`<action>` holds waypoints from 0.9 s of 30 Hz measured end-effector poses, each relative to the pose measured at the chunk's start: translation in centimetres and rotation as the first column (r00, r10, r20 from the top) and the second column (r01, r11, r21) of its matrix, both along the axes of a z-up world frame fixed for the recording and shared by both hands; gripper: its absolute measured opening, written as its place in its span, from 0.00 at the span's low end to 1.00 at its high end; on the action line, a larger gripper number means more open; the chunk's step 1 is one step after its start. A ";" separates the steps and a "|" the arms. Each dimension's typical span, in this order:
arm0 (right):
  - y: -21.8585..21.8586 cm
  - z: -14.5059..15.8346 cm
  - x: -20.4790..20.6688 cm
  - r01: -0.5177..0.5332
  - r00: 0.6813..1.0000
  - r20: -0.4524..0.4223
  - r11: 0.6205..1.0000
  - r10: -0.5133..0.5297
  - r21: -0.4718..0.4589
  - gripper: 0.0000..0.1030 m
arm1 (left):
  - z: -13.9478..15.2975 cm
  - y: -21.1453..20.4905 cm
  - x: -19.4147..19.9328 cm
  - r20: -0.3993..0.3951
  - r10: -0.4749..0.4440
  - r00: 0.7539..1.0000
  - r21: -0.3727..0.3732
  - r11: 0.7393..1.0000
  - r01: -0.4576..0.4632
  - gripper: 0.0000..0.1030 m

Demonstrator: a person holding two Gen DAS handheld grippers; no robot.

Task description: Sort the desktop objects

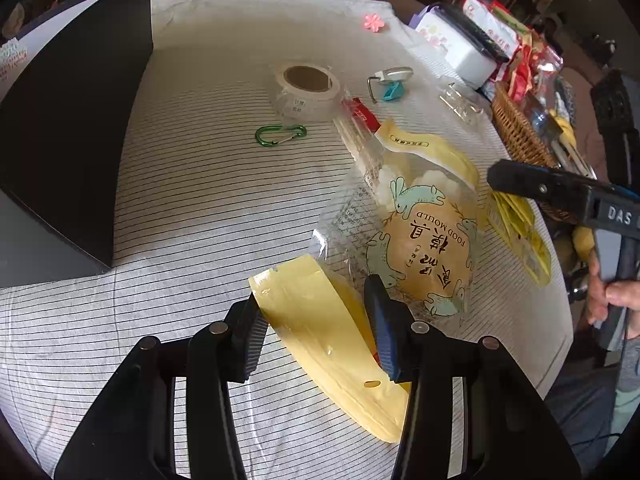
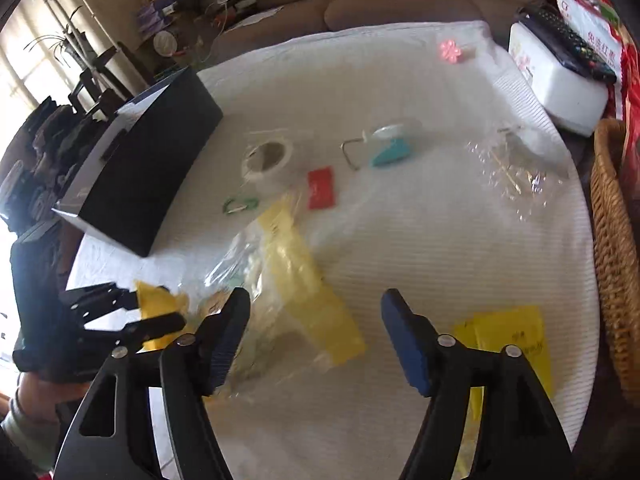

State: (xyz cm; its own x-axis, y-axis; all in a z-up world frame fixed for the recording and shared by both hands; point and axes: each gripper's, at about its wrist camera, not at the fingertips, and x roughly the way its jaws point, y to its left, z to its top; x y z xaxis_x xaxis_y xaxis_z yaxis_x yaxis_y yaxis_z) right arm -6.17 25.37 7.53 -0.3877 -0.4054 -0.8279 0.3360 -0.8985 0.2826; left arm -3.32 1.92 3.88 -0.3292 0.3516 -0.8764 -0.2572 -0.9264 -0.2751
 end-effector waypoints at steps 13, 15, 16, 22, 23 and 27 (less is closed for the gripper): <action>0.3 -2.2 1.8 -0.022 0.997 0.078 1.000 0.023 -0.003 0.58 | 0.4 0.4 -1.2 -0.031 0.041 0.999 -0.042 0.998 -0.042 0.50; 0.7 -1.3 1.7 0.007 0.998 0.067 1.000 -0.006 -0.004 0.65 | 0.4 0.4 -1.2 -0.038 0.048 0.998 -0.068 0.996 -0.050 0.70; 0.9 -0.6 1.8 0.012 0.999 0.052 1.000 -0.012 -0.011 0.66 | 0.5 0.4 -1.1 -0.040 0.043 0.998 -0.076 0.996 -0.046 0.80; 1.4 2.3 5.2 0.096 0.990 -0.107 0.995 -0.094 0.015 1.00 | 1.7 -1.6 2.0 -0.106 0.086 0.991 -0.130 0.987 -0.099 1.00; 1.3 2.1 6.1 0.104 0.989 -0.108 0.995 -0.104 0.003 1.00 | 1.9 -2.1 2.8 -0.113 0.102 0.988 -0.124 0.985 -0.116 1.00; -0.6 0.6 9.9 0.113 0.983 -0.153 0.993 -0.106 0.043 1.00 | 2.0 -3.5 5.2 -0.163 0.116 0.980 -0.165 0.976 -0.143 1.00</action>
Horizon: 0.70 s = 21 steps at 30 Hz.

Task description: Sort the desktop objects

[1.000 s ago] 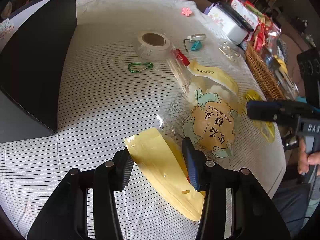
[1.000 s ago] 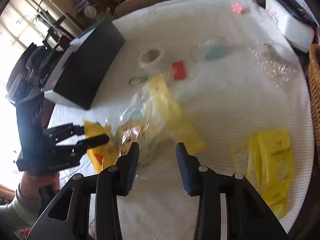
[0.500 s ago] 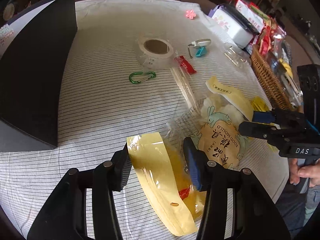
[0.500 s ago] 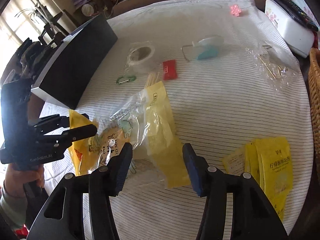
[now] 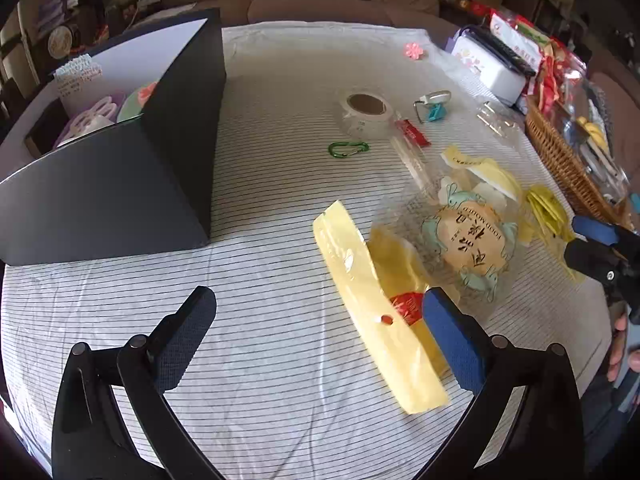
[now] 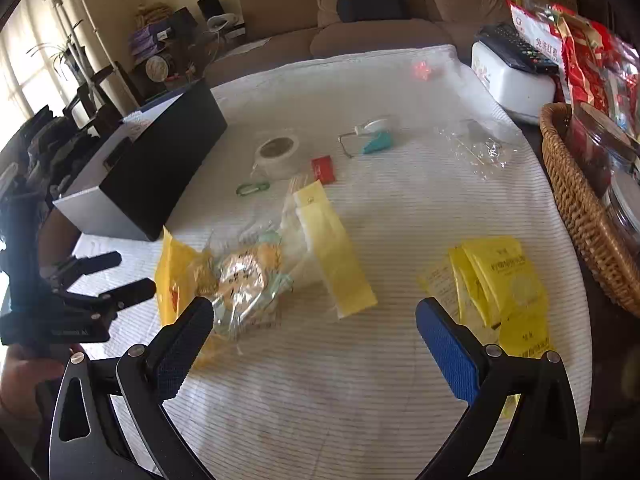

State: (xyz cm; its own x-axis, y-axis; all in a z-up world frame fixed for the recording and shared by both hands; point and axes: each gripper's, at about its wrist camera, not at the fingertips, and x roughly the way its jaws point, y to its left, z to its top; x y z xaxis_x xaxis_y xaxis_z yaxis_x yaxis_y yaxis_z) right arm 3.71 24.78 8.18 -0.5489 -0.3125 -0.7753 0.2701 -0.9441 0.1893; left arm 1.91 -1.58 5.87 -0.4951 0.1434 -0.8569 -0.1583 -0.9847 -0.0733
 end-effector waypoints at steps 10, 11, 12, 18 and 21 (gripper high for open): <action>-0.4 -5.5 2.3 0.145 0.989 -0.026 0.984 -0.143 0.108 1.00 | -4.3 -2.5 3.1 0.007 0.081 0.997 -0.039 0.996 -0.081 1.00; -0.2 -5.8 2.1 0.158 0.987 -0.025 0.980 -0.156 0.119 1.00 | -4.6 -2.6 3.0 0.000 0.085 0.996 -0.050 0.995 -0.085 1.00; -0.1 -6.0 1.8 0.165 0.986 -0.021 0.978 -0.163 0.128 1.00 | -4.7 -2.7 3.0 -0.016 0.089 0.996 -0.056 0.994 -0.090 1.00; -0.6 -7.3 1.0 0.184 0.983 -0.037 0.962 -0.180 0.200 1.00 | -5.1 -2.5 2.7 -0.070 0.115 0.991 -0.054 0.991 -0.119 1.00; -0.6 -7.3 0.8 0.205 0.979 -0.036 0.958 -0.201 0.201 1.00 | -5.2 -2.4 2.3 -0.069 0.147 0.987 -0.055 0.987 -0.151 1.00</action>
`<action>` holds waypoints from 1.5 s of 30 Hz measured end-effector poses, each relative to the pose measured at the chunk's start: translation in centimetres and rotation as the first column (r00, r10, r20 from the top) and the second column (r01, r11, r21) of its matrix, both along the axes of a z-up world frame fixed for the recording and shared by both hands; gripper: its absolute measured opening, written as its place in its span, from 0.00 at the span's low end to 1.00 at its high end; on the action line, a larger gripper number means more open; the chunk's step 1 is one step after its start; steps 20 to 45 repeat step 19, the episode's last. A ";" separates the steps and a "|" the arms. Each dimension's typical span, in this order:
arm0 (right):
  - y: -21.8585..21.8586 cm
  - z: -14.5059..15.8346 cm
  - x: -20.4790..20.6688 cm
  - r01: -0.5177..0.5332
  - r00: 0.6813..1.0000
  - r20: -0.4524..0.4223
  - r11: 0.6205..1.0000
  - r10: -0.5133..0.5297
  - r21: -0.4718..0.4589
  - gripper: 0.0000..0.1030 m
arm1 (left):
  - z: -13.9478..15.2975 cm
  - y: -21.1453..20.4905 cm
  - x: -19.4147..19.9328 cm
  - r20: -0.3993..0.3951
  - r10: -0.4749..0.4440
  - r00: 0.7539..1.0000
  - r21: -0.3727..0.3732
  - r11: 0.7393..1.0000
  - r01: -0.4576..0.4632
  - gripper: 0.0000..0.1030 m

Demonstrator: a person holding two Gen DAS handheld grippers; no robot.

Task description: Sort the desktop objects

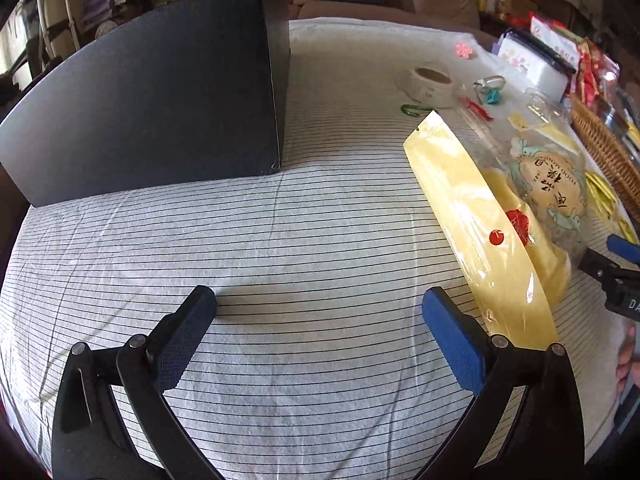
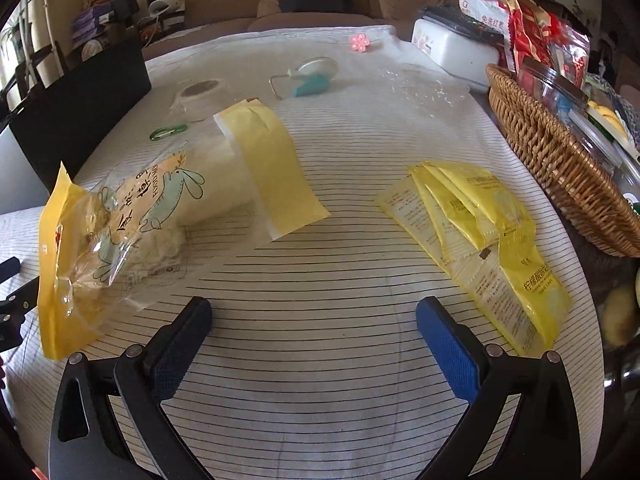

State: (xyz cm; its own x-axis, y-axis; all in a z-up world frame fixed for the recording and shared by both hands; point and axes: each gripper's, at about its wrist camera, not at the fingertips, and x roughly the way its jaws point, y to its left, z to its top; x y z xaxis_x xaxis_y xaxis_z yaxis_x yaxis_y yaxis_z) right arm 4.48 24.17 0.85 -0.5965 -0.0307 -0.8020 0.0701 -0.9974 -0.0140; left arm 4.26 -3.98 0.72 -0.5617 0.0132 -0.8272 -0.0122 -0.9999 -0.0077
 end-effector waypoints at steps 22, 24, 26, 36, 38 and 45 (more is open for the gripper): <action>0.0 0.0 0.0 0.003 1.000 0.001 1.000 -0.003 0.000 1.00 | -0.1 -0.1 -0.1 0.000 0.015 1.000 0.001 1.000 -0.015 1.00; 0.0 0.0 0.0 0.003 1.000 0.001 1.000 -0.003 0.000 1.00 | -0.1 -0.1 -0.1 0.000 0.015 1.000 0.001 1.000 -0.015 1.00; 0.0 0.0 0.0 0.003 1.000 0.001 1.000 -0.003 0.000 1.00 | -0.1 -0.1 -0.1 0.000 0.015 1.000 0.001 1.000 -0.015 1.00; 0.0 0.0 0.0 0.003 1.000 0.001 1.000 -0.003 0.000 1.00 | -0.1 -0.1 -0.1 0.000 0.015 1.000 0.001 1.000 -0.015 1.00; 0.0 0.0 0.0 0.003 1.000 0.001 1.000 -0.003 0.000 1.00 | -0.1 -0.1 -0.1 0.000 0.015 1.000 0.001 1.000 -0.015 1.00; 0.0 0.0 0.0 0.003 1.000 0.001 1.000 -0.003 0.000 1.00 | -0.1 -0.1 -0.1 0.000 0.015 1.000 0.001 1.000 -0.015 1.00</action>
